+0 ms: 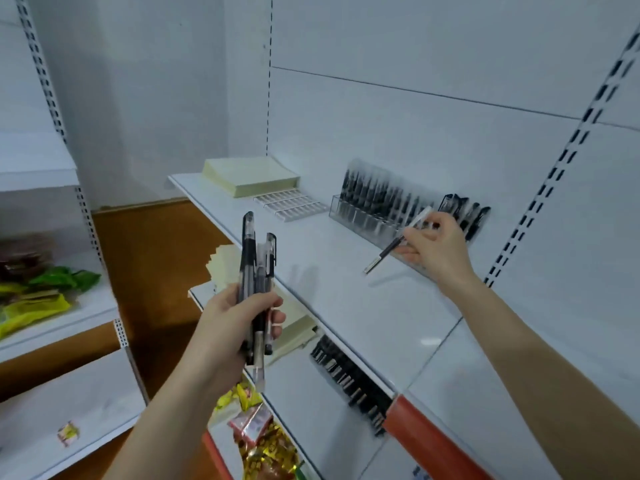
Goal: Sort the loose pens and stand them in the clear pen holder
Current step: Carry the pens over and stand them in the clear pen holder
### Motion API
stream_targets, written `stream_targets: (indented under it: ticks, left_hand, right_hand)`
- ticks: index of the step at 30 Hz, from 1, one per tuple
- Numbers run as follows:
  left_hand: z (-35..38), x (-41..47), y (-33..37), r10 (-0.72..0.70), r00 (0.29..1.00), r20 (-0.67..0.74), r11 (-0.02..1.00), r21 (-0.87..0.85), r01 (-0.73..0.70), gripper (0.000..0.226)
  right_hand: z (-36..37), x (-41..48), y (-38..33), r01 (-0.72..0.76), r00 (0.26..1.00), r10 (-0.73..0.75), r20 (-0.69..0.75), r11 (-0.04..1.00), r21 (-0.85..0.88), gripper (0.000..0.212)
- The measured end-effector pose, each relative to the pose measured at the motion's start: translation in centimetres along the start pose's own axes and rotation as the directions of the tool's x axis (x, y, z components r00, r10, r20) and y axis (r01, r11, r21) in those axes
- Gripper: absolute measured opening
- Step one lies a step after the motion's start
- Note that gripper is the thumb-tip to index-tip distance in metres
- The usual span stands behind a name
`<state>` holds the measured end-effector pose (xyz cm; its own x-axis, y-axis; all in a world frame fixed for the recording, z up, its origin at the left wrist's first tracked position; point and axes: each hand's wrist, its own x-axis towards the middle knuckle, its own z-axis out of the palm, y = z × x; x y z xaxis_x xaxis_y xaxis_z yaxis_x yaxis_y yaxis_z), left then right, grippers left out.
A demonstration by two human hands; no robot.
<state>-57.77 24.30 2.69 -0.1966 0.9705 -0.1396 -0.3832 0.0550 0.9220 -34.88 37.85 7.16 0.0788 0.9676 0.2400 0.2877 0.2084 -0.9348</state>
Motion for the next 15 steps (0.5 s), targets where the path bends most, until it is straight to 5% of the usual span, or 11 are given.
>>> stream_targets:
  ticks: [9, 15]
  left_hand:
    - [-2.2, 13.9, 4.3, -0.061, 0.958, 0.281, 0.996, 0.073, 0.042, 0.009]
    - [-0.4, 17.9, 3.8, -0.113, 0.914, 0.39, 0.993, 0.06, 0.097, 0.013]
  right_hand:
    - [3.7, 5.6, 0.2, 0.051, 0.916, -0.091, -0.39, 0.992, -0.112, 0.022]
    - [4.0, 8.4, 0.2, 0.1, 0.836, -0.226, -0.5, 0.959, -0.267, 0.02]
